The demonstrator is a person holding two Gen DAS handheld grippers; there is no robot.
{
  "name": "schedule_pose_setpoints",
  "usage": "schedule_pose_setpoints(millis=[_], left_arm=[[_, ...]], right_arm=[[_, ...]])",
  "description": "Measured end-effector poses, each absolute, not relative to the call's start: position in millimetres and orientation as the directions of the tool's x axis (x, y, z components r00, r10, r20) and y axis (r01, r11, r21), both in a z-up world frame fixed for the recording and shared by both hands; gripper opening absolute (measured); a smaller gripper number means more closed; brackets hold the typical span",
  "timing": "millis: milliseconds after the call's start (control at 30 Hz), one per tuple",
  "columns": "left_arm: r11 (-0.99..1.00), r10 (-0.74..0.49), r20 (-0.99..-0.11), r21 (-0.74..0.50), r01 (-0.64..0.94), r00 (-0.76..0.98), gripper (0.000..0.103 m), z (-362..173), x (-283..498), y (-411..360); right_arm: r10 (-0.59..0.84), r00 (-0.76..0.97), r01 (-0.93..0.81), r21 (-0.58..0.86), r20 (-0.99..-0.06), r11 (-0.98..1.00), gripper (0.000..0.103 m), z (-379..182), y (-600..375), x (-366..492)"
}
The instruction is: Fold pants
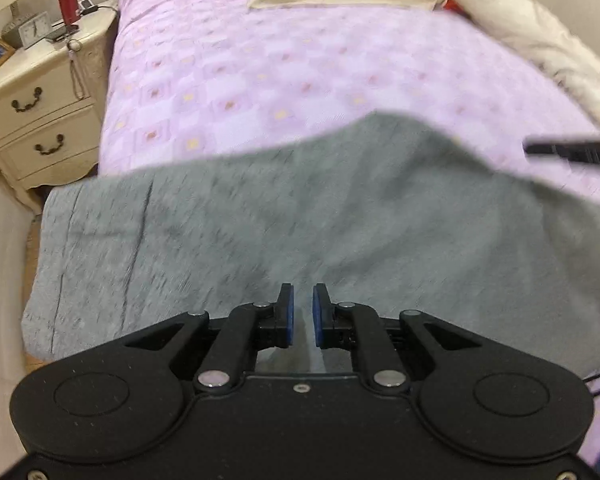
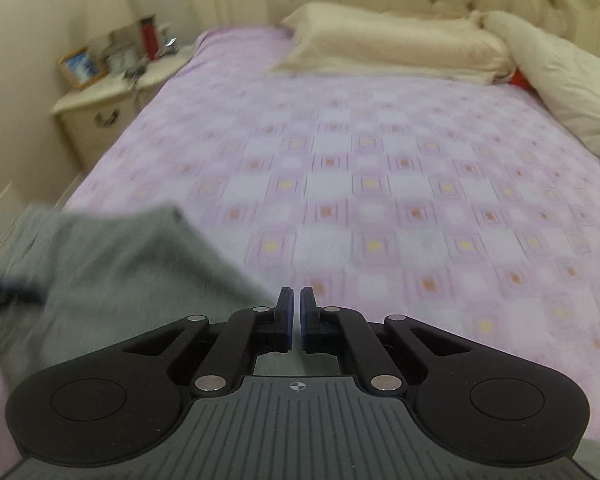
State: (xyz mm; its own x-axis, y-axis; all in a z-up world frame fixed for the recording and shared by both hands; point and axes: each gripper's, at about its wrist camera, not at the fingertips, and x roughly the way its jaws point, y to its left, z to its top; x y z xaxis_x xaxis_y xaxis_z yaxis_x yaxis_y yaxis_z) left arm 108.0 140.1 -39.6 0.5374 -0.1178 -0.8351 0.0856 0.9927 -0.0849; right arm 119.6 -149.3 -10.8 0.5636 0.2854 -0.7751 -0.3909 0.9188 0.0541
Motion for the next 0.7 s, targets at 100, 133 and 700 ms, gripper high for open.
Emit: schedule_pose_setpoints(millis=[100, 133, 700], left_arm=[[0.988, -0.149, -0.822, -0.101, 0.118, 0.550, 0.018, -26, 126, 122], [0.986, -0.157, -0.818, -0.099, 0.133, 0.553, 0.018, -24, 132, 114], [0.993, -0.108, -0.853, -0.071, 0.092, 0.511, 0.019, -60, 233, 35]], right_arm=[[0.235, 0.531, -0.377, 0.021, -0.814, 0.926, 0.004, -14, -176, 104], [0.215, 0.521, -0.360, 0.016, -0.826, 0.933, 0.004, -16, -188, 99], [-0.127, 0.598, 0.166, -0.032, -0.791, 0.986, 0.002, -36, -354, 56]])
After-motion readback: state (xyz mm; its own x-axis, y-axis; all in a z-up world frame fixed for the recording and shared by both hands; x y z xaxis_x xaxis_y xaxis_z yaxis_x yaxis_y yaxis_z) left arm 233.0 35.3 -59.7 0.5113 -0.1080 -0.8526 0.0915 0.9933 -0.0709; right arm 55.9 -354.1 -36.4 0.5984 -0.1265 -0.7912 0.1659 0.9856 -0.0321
